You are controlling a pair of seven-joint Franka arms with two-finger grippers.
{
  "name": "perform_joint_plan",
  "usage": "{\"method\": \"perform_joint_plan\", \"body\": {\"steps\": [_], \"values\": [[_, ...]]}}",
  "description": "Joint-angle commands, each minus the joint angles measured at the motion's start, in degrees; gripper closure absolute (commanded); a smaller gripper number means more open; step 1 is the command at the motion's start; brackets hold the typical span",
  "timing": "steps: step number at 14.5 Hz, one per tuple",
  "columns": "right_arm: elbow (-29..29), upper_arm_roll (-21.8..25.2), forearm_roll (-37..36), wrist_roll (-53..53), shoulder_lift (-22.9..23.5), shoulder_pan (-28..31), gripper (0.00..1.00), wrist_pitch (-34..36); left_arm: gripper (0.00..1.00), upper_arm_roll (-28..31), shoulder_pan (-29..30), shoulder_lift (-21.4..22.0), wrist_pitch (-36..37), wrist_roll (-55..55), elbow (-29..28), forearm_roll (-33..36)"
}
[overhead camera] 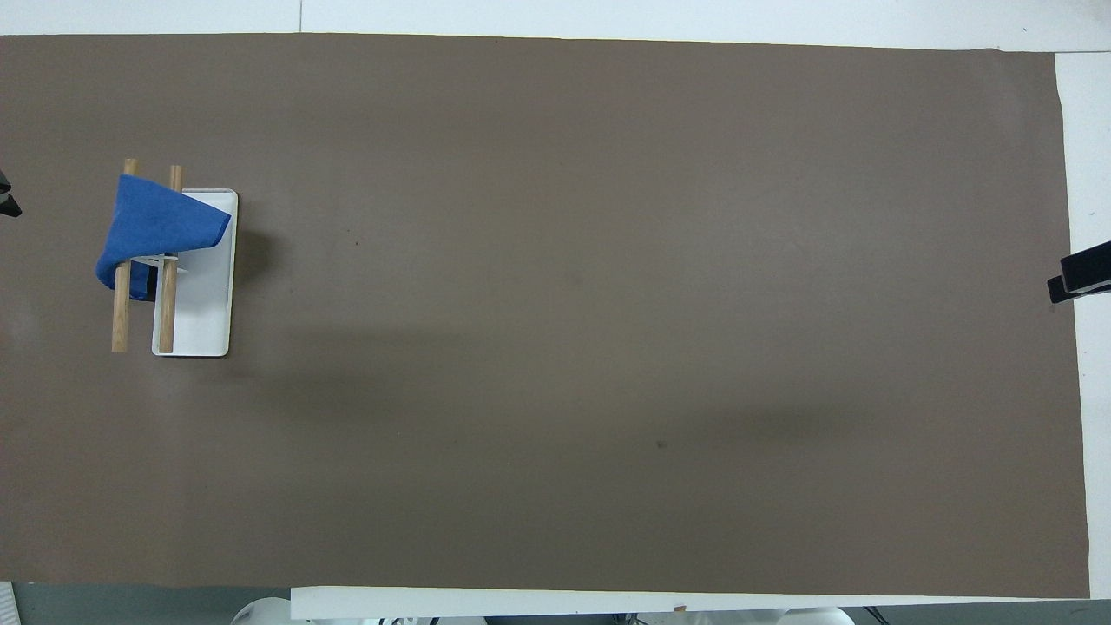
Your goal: Right arm passes towel to left arm to hang
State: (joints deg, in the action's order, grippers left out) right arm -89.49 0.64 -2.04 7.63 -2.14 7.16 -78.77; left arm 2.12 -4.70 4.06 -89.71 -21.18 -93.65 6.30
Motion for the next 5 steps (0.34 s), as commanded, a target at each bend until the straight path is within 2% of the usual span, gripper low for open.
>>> {"method": "perform_joint_plan", "body": {"steps": [1, 3, 5], "values": [[-1.5, -0.2, 0.3, 1.2, -1.2, 0.5, 0.00, -0.7, 0.00, 0.4, -0.9, -2.0, 7.3, 14.7, 4.3, -2.8], [-1.5, -0.2, 0.3, 1.2, -1.2, 0.4, 0.00, -0.7, 0.00, 0.5, -1.0, -2.0, 8.1, 16.9, 5.6, -6.5], [-1.5, -0.2, 0.3, 1.2, -1.2, 0.4, 0.00, -0.7, 0.00, 0.6, -1.0, -2.0, 7.8, 16.9, 5.6, -7.1]]}}
